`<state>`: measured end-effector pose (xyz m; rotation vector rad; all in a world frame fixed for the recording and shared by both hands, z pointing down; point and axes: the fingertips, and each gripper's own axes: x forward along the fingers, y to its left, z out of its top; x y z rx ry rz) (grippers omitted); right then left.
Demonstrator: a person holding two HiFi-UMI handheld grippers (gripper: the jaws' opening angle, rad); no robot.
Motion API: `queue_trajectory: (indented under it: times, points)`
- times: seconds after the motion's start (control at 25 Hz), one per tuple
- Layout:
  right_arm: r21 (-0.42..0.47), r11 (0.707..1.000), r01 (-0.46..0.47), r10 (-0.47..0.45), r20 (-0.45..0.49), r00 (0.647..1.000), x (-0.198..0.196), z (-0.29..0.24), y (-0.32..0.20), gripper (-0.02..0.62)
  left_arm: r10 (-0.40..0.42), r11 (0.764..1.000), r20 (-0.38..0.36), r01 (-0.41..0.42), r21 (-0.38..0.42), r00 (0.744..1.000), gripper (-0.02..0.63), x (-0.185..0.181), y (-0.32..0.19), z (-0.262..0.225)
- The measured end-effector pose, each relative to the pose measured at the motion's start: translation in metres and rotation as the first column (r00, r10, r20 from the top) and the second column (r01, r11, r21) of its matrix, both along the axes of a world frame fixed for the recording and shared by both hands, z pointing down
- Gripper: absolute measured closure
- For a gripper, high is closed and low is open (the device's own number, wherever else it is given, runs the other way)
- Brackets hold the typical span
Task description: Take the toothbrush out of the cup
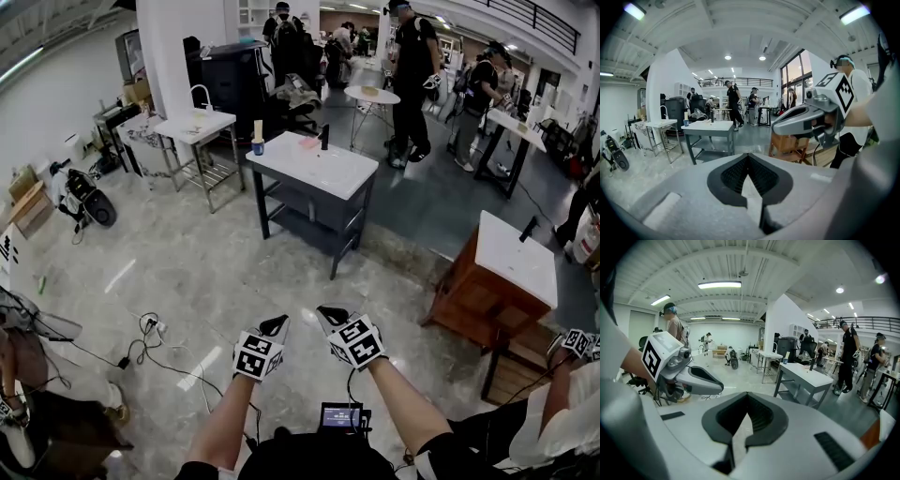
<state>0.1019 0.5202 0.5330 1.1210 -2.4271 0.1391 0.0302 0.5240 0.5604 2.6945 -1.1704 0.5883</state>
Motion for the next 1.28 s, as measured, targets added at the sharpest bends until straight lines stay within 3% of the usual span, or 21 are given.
queue_trajectory:
  times: [0.28, 0.52, 0.92, 1.28]
  points:
    - [-0.01, 1.0, 0.008, -0.008, 0.002, 1.0, 0.015, 0.011, -0.001, 0.586, -0.018, 1.0, 0.007, 0.018, -0.003, 1.0, 0.597, 0.01, -0.001, 0.011]
    - [-0.003, 1.0, 0.013, -0.013, 0.017, 1.0, 0.042, 0.009, -0.015, 0.586, -0.046, 0.999, -0.04, 0.046, -0.001, 0.998, 0.597, 0.031, -0.013, 0.008]
    - [-0.032, 0.999, 0.025, -0.024, 0.038, 0.999, 0.067, 0.029, -0.043, 0.586, -0.03, 1.0, -0.009, 0.03, -0.005, 1.0, 0.597, 0.06, -0.026, 0.02]
    - [-0.042, 0.999, 0.01, -0.009, 0.022, 1.0, 0.061, 0.039, -0.109, 0.586, -0.037, 0.999, -0.014, 0.037, -0.01, 0.999, 0.597, 0.045, -0.094, 0.033]
